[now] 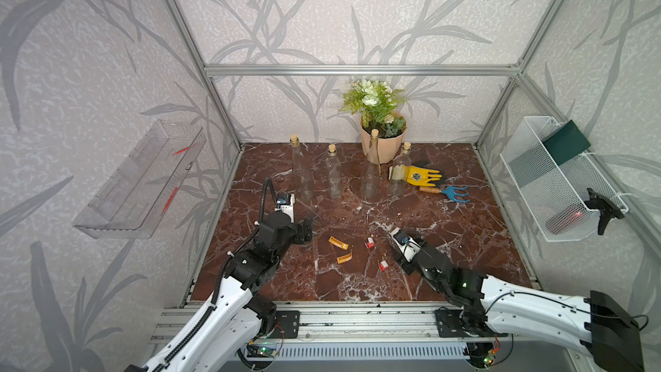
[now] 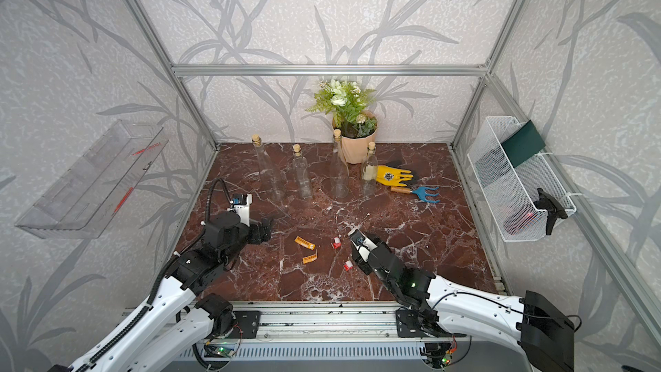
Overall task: Remove the label from the bottle
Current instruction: Reset both arms
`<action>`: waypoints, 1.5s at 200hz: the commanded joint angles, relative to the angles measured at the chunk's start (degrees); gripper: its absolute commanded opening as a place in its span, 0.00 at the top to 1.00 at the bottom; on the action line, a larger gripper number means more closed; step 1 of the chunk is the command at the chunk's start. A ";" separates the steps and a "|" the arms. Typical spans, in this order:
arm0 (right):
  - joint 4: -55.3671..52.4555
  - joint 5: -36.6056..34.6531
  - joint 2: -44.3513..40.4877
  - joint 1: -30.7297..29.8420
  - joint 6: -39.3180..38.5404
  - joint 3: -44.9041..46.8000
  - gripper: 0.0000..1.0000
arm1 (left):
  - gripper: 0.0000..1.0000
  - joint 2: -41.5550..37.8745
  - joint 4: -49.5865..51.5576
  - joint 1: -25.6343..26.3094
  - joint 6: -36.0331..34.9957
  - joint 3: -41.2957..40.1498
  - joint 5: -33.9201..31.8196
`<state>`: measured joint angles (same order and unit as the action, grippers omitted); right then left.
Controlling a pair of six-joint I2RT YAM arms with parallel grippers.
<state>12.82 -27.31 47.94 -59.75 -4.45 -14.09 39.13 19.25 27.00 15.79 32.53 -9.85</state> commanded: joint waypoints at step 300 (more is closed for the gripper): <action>67.67 3.21 44.91 39.70 -11.71 2.27 0.43 | 0.46 47.78 -51.40 -24.83 -12.56 -1.24 -8.86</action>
<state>73.84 -27.03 92.53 -23.03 -19.09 -10.59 85.52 -25.47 3.81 2.33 33.39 -19.42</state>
